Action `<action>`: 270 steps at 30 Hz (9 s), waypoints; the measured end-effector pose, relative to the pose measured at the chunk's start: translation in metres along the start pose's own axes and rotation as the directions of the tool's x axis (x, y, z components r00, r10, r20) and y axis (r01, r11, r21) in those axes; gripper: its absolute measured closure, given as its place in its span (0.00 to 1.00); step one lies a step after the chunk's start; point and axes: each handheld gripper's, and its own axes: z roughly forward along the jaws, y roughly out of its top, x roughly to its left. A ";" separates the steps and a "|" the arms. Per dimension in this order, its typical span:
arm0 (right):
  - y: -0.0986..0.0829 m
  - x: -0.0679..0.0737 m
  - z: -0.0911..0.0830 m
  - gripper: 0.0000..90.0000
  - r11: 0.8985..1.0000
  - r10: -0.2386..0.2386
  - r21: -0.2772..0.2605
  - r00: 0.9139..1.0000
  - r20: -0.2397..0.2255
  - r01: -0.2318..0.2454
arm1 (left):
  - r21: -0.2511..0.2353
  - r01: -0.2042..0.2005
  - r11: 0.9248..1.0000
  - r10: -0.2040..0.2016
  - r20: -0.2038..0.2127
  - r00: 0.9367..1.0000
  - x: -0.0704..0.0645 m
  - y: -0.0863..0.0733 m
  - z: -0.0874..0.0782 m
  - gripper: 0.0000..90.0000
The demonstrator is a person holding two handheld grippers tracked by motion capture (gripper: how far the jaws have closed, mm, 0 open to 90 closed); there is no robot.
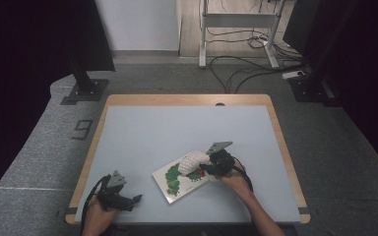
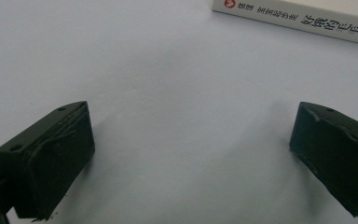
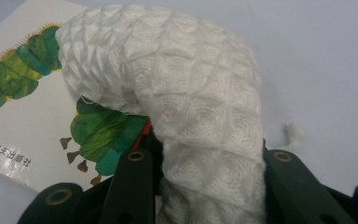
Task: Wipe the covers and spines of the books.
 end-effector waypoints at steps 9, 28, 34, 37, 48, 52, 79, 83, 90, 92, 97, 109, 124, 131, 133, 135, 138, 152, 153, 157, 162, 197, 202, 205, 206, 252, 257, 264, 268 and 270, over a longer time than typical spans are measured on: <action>0.011 0.002 0.006 0.73 0.999 -0.034 0.032 0.999 0.031 0.034 | 0.000 0.000 1.000 0.000 0.000 1.000 0.000 0.000 0.000 0.00; 0.037 -0.003 0.027 0.72 0.997 -0.056 0.061 0.997 0.045 0.053 | 0.000 0.000 1.000 0.000 0.000 1.000 0.000 0.000 0.000 0.00; 0.037 0.003 0.027 0.71 0.995 -0.078 0.058 0.996 0.038 0.076 | 0.001 0.000 1.000 0.000 0.000 1.000 0.000 0.000 0.000 0.00; 0.039 0.009 0.029 0.71 0.995 -0.085 0.051 0.996 0.011 0.084 | 0.000 0.000 1.000 0.000 0.000 1.000 0.000 0.000 0.000 0.00; 0.046 0.027 0.038 0.71 0.992 -0.119 0.036 0.992 -0.041 0.121 | 0.000 0.000 1.000 0.000 0.000 1.000 0.000 0.000 0.000 0.00; 0.049 0.032 0.041 0.71 0.990 -0.132 0.033 0.990 -0.054 0.134 | 0.000 0.000 1.000 0.000 0.000 1.000 0.000 0.000 0.000 0.00; 0.072 0.084 0.064 0.71 0.973 -0.224 0.020 0.963 -0.153 0.229 | 0.001 -0.001 1.000 0.001 -0.001 1.000 0.000 0.000 0.000 0.00; 0.075 0.090 0.067 0.71 0.970 -0.238 0.018 0.958 -0.163 0.244 | 0.001 -0.001 1.000 0.001 -0.001 1.000 0.000 0.000 0.000 0.00; 0.080 0.100 0.071 0.70 0.966 -0.250 0.020 0.951 -0.182 0.257 | 0.001 -0.001 1.000 0.001 0.000 1.000 0.000 0.000 0.000 0.00; 0.081 0.102 0.072 0.70 0.965 -0.255 0.020 0.949 -0.184 0.263 | 0.001 -0.002 1.000 0.002 0.000 1.000 0.000 0.000 0.000 0.00; 0.082 0.101 0.072 0.71 0.967 -0.244 0.022 0.951 -0.188 0.252 | 0.000 0.000 1.000 0.000 0.000 1.000 0.000 0.000 0.000 0.00; 0.098 0.098 0.058 0.71 0.969 -0.245 -0.014 0.951 -0.187 0.247 | 0.002 -0.002 1.000 0.002 0.000 1.000 0.000 0.000 0.000 0.00; 0.102 0.082 0.038 0.71 0.970 -0.245 -0.037 0.959 -0.144 0.242 | 0.002 -0.002 1.000 0.002 -0.001 1.000 0.000 0.000 0.000 0.00; 0.094 0.065 0.024 0.71 0.974 -0.224 -0.047 0.968 -0.114 0.220 | 0.002 -0.001 1.000 0.001 -0.001 1.000 0.000 0.000 0.000 0.00; 0.091 0.061 0.020 0.71 0.976 -0.215 -0.050 0.971 -0.104 0.211 | 0.002 -0.002 1.000 0.002 -0.001 1.000 0.000 0.000 0.000 0.00; 0.089 0.056 0.015 0.71 0.978 -0.207 -0.052 0.974 -0.094 0.203 | 0.001 -0.001 1.000 0.001 0.000 1.000 0.000 0.000 0.000 0.00; 0.085 0.048 0.008 0.71 0.981 -0.192 -0.059 0.978 -0.083 0.187 | 0.002 -0.001 1.000 0.001 -0.001 1.000 0.000 0.000 0.000 0.00; 0.066 0.026 -0.015 0.71 0.988 -0.139 -0.074 0.990 -0.039 0.136 | 0.000 -0.001 1.000 0.001 -0.001 1.000 0.000 0.000 0.000 0.00; 0.064 0.025 -0.016 0.71 0.989 -0.135 -0.073 0.990 -0.034 0.132 | 0.000 -0.001 1.000 0.001 -0.001 1.000 0.000 0.000 0.000 0.00; 0.058 0.018 -0.022 0.71 0.990 -0.118 -0.077 0.993 -0.021 0.116 | 0.001 -0.001 1.000 0.001 0.000 1.000 0.000 0.000 0.000 0.00; 0.050 0.011 -0.030 0.71 0.991 -0.103 -0.084 0.995 -0.006 0.102 | 0.000 -0.001 1.000 0.001 0.000 1.000 0.000 0.000 0.000 0.00; -0.025 -0.055 -0.111 0.71 0.991 0.078 -0.119 0.981 0.176 -0.057 | 0.000 0.000 1.000 0.000 0.000 1.000 0.000 0.000 0.000 0.00; -0.041 -0.066 -0.122 0.71 0.989 0.110 -0.117 0.969 0.220 -0.085 | 0.000 0.000 1.000 0.000 0.000 1.000 0.000 0.000 0.000 0.00; -0.050 -0.072 -0.129 0.71 0.987 0.132 -0.119 0.960 0.245 -0.105 | 0.000 -0.001 1.000 0.001 0.000 1.000 0.000 0.000 0.000 0.00; -0.052 -0.074 -0.132 0.71 0.987 0.138 -0.119 0.957 0.256 -0.111 | 0.000 -0.001 1.000 0.001 0.000 1.000 0.000 0.000 0.000 0.00; -0.117 -0.098 -0.115 0.28 0.979 0.203 -0.054 0.916 0.346 -0.197 | 0.000 0.000 1.000 0.000 0.000 1.000 0.000 0.000 0.000 0.00; -0.111 -0.095 -0.122 0.13 0.979 0.201 -0.085 0.911 0.359 -0.183 | 0.000 0.000 1.000 0.000 0.000 1.000 0.000 0.000 0.000 0.00; -0.102 -0.092 -0.127 0.00 0.983 0.182 -0.090 0.911 0.369 -0.160 | 0.000 -0.001 1.000 0.001 0.000 1.000 0.000 0.000 0.000 0.00; -0.097 -0.090 -0.127 0.00 0.983 0.180 -0.091 0.914 0.364 -0.158 | 0.001 -0.002 1.000 0.002 0.000 1.000 0.000 0.000 0.000 0.00; -0.094 -0.087 -0.127 0.00 0.983 0.180 -0.092 0.917 0.357 -0.157 | 0.001 -0.002 1.000 0.002 0.000 1.000 0.000 0.000 0.000 0.00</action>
